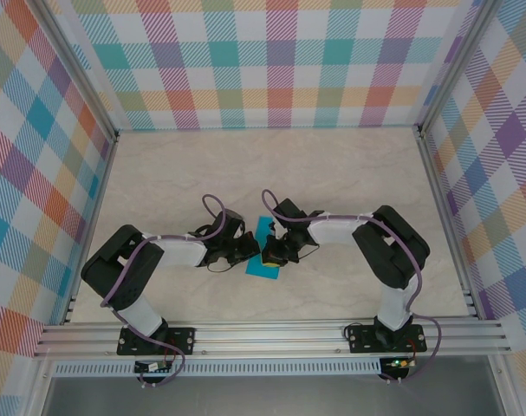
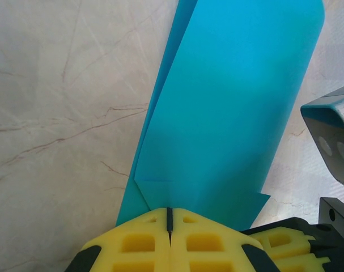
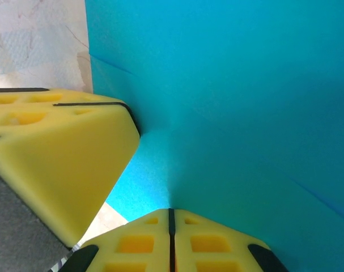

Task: Fold a paper plane with a square sheet of paper (pick it up from the middle)
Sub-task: Fold the triangle a second time at the center of the table.

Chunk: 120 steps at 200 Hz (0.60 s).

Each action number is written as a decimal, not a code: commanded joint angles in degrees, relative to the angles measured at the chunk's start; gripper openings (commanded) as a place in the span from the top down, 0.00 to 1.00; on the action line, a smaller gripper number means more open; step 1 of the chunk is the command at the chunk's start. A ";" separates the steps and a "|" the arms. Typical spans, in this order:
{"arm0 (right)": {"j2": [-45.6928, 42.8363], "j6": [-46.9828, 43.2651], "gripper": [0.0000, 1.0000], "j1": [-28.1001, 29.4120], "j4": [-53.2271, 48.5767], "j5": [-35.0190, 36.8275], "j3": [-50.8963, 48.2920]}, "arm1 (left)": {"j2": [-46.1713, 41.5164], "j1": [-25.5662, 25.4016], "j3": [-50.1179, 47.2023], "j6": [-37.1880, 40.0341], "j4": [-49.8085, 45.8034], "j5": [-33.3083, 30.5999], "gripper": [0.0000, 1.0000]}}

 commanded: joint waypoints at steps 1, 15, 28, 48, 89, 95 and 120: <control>-2.19 -1.44 0.91 0.32 -4.35 1.04 0.39 | 0.58 -0.43 -0.58 0.35 -4.02 -2.43 1.00; -2.59 -1.43 0.91 0.33 -3.49 -0.26 1.80 | 0.48 -0.43 -0.60 0.25 -3.93 -2.37 1.00; -2.31 -1.15 0.91 0.26 -3.12 -0.18 2.95 | 0.47 -0.43 -0.52 0.25 -3.93 -2.43 1.00; -1.02 -0.43 0.91 -0.01 -1.37 0.28 3.39 | 0.44 -0.40 -0.48 0.28 -4.02 -2.23 1.00; 2.89 0.79 0.91 -0.12 1.36 -0.24 2.58 | -0.03 -0.43 -0.57 0.41 -4.52 -2.40 1.00; 2.92 0.80 0.91 -0.19 1.15 -0.02 2.11 | -0.05 -0.42 -0.61 0.42 -4.55 -2.40 1.00; 0.99 0.35 0.91 -0.15 0.25 0.86 -0.45 | -0.48 -0.41 -0.82 0.41 -4.85 -2.90 1.00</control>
